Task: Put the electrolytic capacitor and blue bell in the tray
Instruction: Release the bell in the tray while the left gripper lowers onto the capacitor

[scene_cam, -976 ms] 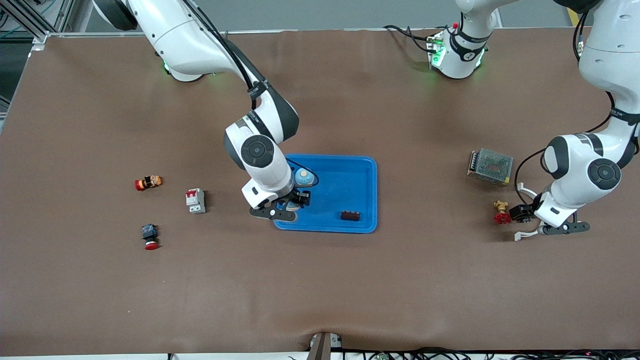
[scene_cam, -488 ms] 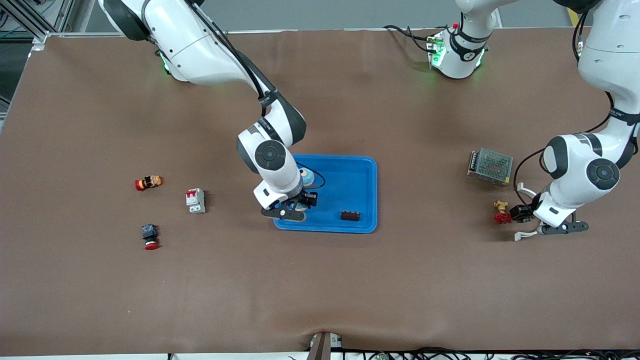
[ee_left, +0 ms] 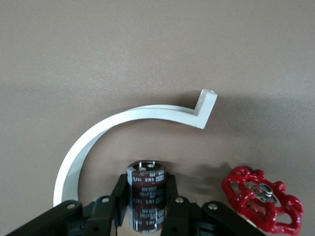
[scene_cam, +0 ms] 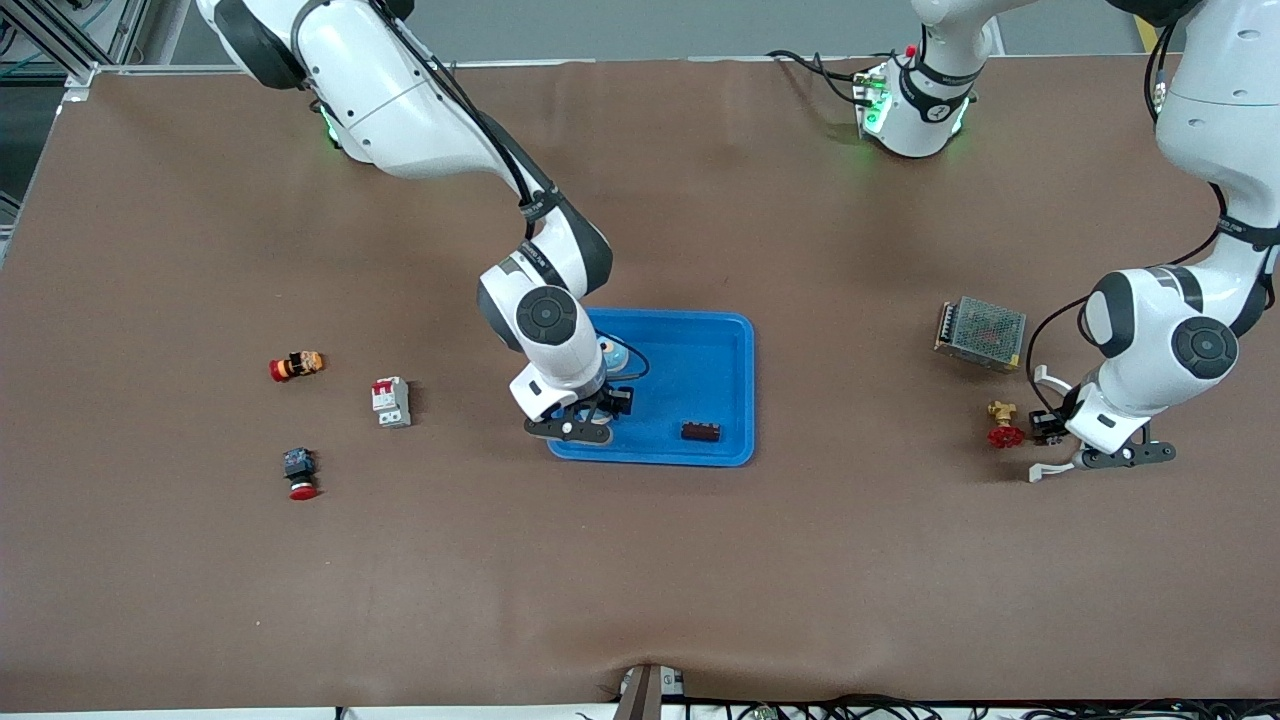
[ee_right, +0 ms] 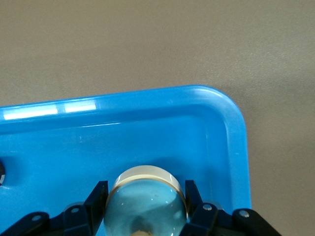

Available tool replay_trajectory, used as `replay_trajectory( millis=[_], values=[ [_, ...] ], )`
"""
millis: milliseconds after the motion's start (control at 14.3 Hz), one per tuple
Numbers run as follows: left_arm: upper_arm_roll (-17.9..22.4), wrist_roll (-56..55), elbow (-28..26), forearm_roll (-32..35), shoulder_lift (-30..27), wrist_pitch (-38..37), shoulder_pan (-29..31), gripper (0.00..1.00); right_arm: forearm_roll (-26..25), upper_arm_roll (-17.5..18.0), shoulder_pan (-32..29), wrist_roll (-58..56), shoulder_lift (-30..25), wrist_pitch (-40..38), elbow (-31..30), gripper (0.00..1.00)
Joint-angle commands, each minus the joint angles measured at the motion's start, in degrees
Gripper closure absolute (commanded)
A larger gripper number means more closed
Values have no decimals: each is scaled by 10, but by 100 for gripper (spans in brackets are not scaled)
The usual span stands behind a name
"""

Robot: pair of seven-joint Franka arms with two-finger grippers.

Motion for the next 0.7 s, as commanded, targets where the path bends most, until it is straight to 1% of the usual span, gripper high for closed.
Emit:
replay_trajectory(
  millis=[0,348,557,627],
  values=[
    [-3,-11,-13,8,-8,11,2,100,-15,-3,5,16,14,6,16,32],
    [-3,-18,-10,8,-12,8,1,100,-14,-3,5,16,15,7,16,31],
    [-9,-29,-4,8,-22,4,1,100,-14,-3,5,16,15,8,16,28],
    [-11,-30,-3,8,-26,-4,1,100,-14,-3,5,17,15,8,16,26]
  ],
)
